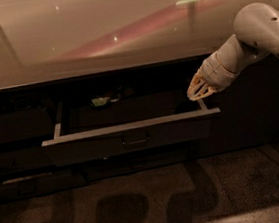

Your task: Open top drawer

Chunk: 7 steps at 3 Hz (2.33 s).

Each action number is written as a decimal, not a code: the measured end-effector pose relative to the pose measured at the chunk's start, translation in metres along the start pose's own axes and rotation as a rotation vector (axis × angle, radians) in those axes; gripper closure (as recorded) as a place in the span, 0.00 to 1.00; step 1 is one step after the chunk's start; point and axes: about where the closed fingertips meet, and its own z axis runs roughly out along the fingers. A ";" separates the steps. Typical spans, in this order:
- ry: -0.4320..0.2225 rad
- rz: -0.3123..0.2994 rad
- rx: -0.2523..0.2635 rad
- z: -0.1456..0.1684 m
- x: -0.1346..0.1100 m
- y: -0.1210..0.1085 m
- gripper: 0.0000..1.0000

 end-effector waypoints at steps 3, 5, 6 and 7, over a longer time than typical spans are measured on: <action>-0.042 0.107 -0.112 0.053 0.069 0.021 1.00; -0.023 0.150 -0.121 0.061 0.071 0.022 1.00; 0.025 0.132 -0.197 0.086 0.053 0.006 1.00; 0.038 0.069 -0.274 0.117 0.028 -0.012 1.00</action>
Offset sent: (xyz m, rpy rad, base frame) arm 0.0472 -0.0613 -0.0814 -0.0397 0.1928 -0.0999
